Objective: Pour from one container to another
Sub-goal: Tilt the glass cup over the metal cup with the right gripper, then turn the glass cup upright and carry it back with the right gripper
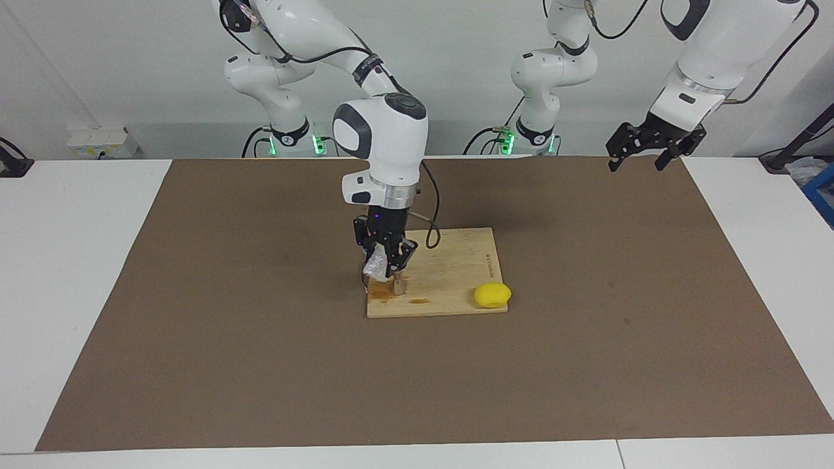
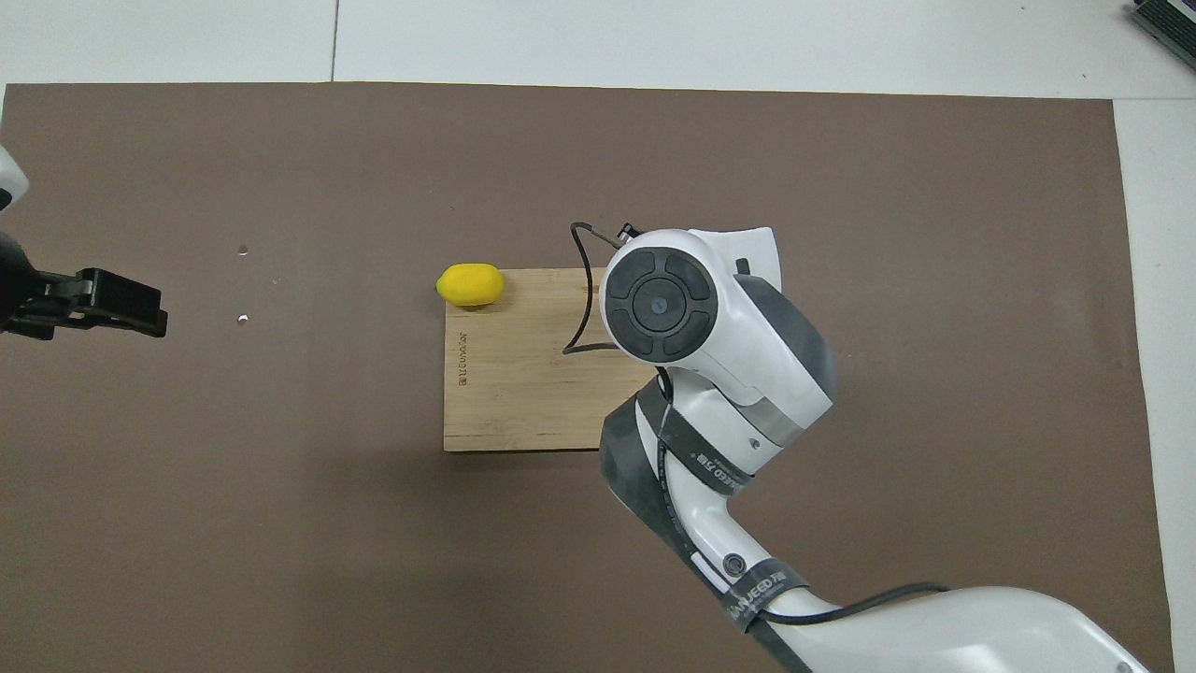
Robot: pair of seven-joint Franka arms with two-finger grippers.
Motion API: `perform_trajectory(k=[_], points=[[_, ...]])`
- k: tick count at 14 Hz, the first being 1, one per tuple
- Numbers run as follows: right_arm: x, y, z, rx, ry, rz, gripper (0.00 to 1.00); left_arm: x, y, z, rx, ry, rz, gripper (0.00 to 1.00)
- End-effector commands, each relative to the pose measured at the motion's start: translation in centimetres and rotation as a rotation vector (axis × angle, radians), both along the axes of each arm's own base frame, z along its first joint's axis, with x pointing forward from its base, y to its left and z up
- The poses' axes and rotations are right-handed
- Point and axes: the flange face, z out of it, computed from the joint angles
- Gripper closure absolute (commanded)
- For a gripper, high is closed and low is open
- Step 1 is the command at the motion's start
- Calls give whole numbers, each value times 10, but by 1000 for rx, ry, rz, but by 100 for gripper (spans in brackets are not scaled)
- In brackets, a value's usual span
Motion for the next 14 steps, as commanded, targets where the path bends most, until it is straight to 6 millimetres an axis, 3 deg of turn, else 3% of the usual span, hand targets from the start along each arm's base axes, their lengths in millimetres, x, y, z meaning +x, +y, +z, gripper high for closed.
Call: perform_trajectory(k=[1, 7, 10, 14], points=[[2, 0, 1, -15, -16, 28, 100, -8, 2, 1, -7, 8, -2, 0], [7, -8, 4, 2, -2, -7, 100, -8, 1, 1, -5, 8, -3, 0], [8, -9, 5, 93, 51, -65, 100, -8, 1, 1, -5, 9, -3, 0], [18, -29, 5, 211, 114, -164, 100, -8, 2, 1, -5, 8, -1, 0]])
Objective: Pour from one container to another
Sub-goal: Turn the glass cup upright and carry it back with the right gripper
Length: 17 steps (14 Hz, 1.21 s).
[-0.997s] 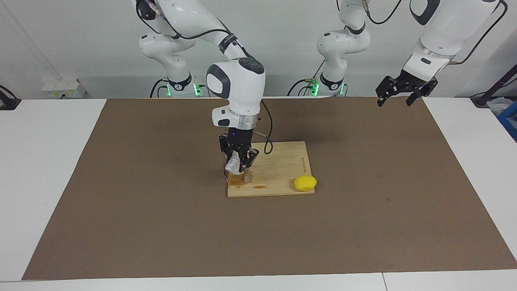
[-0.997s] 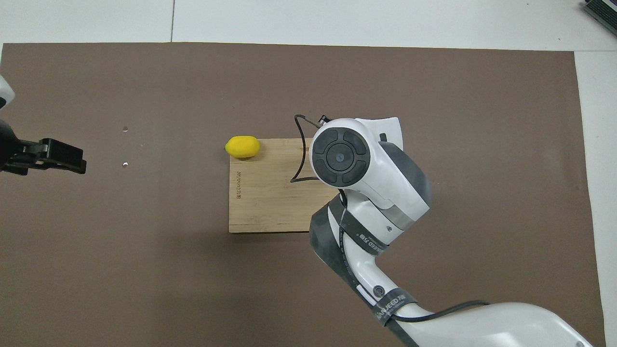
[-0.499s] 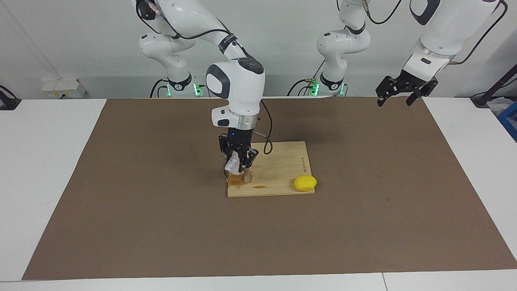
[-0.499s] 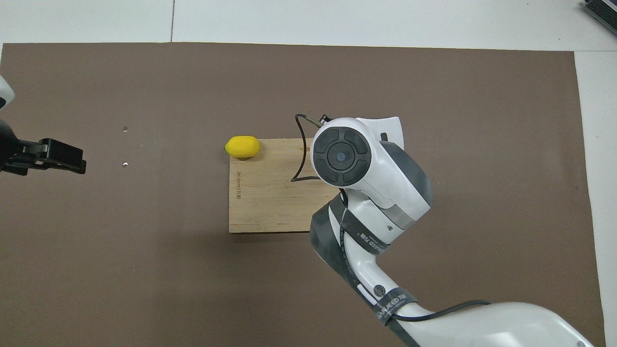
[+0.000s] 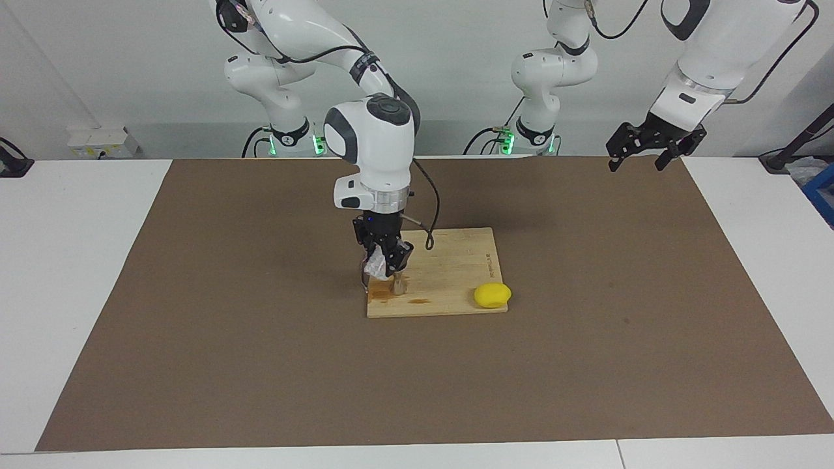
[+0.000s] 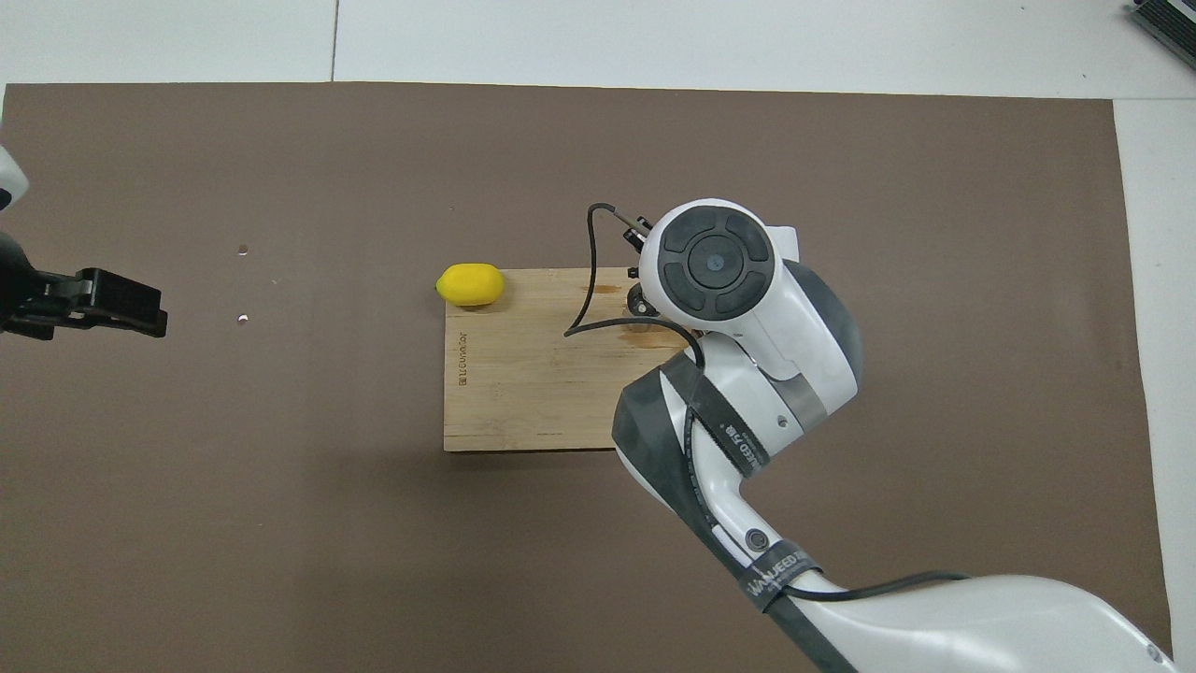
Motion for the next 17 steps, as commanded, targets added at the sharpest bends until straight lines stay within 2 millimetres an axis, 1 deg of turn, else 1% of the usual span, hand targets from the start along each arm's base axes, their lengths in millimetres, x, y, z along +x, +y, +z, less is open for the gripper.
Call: perform_trajectory(k=[1, 6, 8, 10, 13, 14, 16, 17], points=[[11, -16, 4, 87, 42, -70, 100, -8, 1, 1, -7, 8, -3, 0], [30, -64, 1, 222, 134, -224, 100, -8, 2, 2, -5, 6, -2, 0], [39, -92, -3, 307, 176, -309, 100, -8, 2, 2, -5, 6, -2, 0], [48, -127, -8, 424, 227, -423, 100, -8, 1, 1, -7, 8, -3, 0], [50, -179, -28, 525, 295, -564, 100, -8, 2, 1, -5, 8, -2, 0], [49, -192, -35, 563, 320, -607, 100, -8, 2, 1, -5, 9, -2, 0], [47, -226, -52, 612, 355, -694, 100, -8, 1, 1, -7, 10, -3, 0], [45, -240, -60, 637, 373, -725, 100, -8, 2, 2, -7, 7, -2, 0]])
